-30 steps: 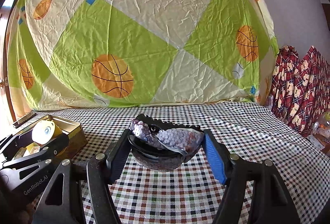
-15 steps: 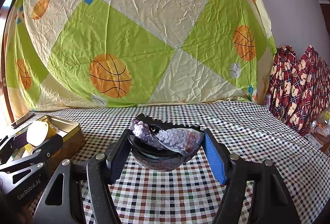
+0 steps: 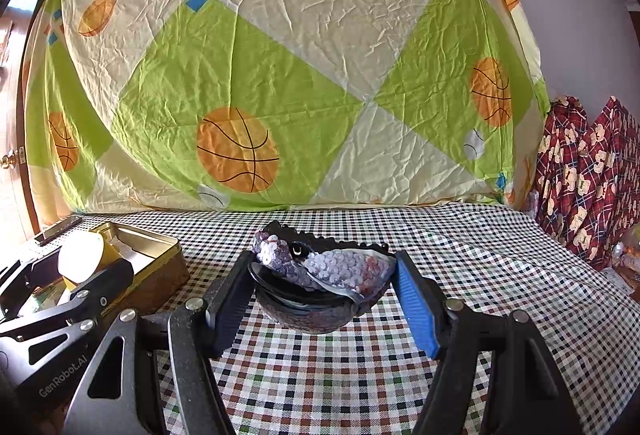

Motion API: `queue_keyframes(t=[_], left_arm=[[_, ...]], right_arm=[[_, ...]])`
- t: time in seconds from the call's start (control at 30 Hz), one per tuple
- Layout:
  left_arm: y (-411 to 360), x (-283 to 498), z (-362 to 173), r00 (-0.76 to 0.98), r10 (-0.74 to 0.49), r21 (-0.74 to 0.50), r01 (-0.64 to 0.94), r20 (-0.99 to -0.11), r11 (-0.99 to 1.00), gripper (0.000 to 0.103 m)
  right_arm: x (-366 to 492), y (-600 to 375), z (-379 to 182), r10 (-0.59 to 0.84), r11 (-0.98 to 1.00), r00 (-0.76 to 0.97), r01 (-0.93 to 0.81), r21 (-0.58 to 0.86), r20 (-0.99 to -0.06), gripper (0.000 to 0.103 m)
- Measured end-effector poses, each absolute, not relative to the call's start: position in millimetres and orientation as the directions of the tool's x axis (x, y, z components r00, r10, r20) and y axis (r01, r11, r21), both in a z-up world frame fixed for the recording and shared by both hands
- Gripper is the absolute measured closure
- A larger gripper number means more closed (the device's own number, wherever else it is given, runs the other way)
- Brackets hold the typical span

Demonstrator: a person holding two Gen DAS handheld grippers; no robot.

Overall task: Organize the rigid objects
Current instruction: 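Lift and carry the bowl and yellow smiley box toward the gold tin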

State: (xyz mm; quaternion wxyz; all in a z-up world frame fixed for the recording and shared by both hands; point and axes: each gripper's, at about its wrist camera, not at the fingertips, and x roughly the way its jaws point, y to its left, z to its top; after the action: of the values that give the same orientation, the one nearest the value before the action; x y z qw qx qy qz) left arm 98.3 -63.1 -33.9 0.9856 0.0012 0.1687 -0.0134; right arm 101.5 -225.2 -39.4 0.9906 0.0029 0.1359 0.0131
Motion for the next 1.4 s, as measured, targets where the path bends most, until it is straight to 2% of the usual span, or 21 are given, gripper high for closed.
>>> queue_keyframes(t=[1.4], left_arm=[[-44,69,-30,0.962,0.054,-0.004,-0.058,-0.266,0.998,0.039]], right_arm=[[89,-230,-37,0.224,0.970,0.951,-0.196,0.145,-0.211,0.033]])
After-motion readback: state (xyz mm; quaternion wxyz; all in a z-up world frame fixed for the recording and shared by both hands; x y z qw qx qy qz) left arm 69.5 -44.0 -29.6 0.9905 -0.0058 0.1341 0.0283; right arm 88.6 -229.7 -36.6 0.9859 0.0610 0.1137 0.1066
